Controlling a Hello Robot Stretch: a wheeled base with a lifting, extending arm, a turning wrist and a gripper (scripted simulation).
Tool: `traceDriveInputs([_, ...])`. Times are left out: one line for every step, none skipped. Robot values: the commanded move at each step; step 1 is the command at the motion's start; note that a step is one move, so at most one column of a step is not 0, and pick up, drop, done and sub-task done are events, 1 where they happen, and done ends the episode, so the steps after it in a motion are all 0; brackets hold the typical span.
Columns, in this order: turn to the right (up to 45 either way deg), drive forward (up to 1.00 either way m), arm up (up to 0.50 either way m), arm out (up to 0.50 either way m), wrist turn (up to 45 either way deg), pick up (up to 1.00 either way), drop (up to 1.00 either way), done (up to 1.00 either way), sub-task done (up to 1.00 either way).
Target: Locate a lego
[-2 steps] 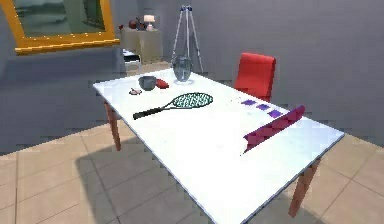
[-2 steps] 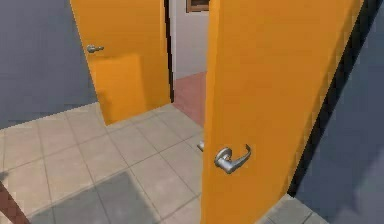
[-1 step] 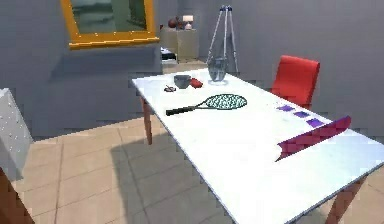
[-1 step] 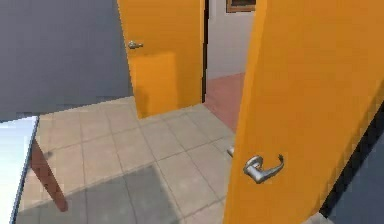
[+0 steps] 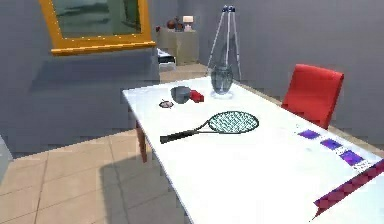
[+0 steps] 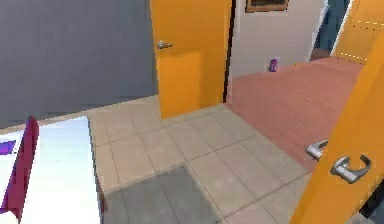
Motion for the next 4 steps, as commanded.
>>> traceDriveInputs([-27.0,0.0,0.0,0.0,0.0,0.0,0.0,0.0,0.0])
traceDriveInputs([0.0,0.85,0.0,0.0,0.0,0.0,0.0,0.0,0.0])
traceDriveInputs([45.0,0.0,0.0,0.0,0.0,0.0,0.0,0.0,0.0])
traceDriveInputs([9.0,0.0,0.0,0.0,0.0,0.0,0.0,0.0,0.0])
